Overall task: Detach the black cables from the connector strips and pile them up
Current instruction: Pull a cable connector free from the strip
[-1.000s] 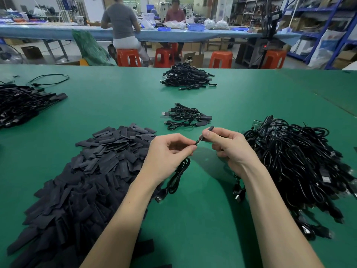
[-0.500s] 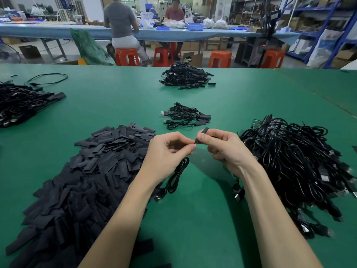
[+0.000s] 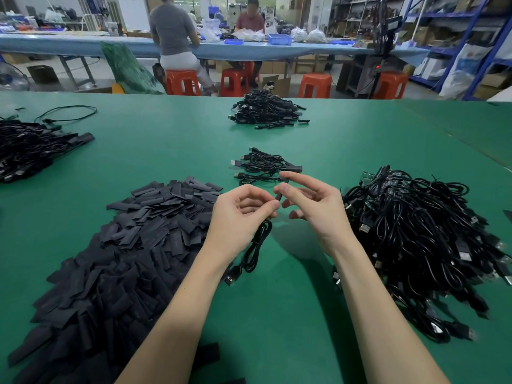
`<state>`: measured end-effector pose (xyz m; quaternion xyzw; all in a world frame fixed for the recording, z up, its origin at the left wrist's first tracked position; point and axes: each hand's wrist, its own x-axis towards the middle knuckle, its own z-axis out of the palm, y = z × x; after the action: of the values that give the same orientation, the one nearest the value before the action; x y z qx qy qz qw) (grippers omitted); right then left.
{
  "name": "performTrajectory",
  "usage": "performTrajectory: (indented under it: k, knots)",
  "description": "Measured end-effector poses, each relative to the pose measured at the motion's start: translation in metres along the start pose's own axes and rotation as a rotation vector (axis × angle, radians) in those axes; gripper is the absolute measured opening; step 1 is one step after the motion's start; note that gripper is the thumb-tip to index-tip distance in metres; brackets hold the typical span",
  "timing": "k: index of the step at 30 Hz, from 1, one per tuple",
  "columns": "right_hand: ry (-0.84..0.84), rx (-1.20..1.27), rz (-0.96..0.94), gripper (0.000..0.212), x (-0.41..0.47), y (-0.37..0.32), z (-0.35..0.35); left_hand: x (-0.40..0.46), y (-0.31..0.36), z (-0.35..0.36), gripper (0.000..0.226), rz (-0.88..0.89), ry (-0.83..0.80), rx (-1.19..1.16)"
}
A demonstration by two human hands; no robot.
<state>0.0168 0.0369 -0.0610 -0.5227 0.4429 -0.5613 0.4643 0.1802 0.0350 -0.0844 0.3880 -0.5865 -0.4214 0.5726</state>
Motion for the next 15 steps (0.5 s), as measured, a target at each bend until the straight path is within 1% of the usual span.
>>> performTrajectory:
  k: [6, 8, 10, 11, 13, 14, 15]
  knots:
    - [0.003, 0.117, 0.069, 0.024, 0.001, 0.003, 0.0, 0.002, 0.0, 0.0, 0.013, -0.002, 0.017, 0.009]
    - [0.006, 0.119, 0.058, 0.024, 0.002, 0.002, 0.0, 0.002, 0.001, -0.001, 0.012, 0.002, 0.021, 0.043]
    - [0.029, 0.088, 0.037, 0.023, 0.003, 0.002, 0.001, 0.003, 0.004, -0.002, 0.013, -0.041, -0.006, 0.095]
    - [0.056, 0.071, 0.026, 0.023, 0.004, 0.002, 0.001, 0.004, 0.004, -0.004, 0.018, -0.086, -0.039, 0.161]
    - [0.139, 0.054, 0.002, 0.021, 0.005, 0.002, -0.001, 0.004, 0.002, -0.01, 0.036, -0.17, -0.142, 0.4]
    - [0.179, 0.057, -0.009, 0.02, 0.006, 0.002, -0.004, 0.004, 0.001, -0.01, 0.038, -0.183, -0.193, 0.524]
    - [0.208, 0.059, -0.017, 0.019, 0.007, 0.001, -0.006, 0.002, 0.0, -0.009, 0.032, -0.168, -0.221, 0.607]
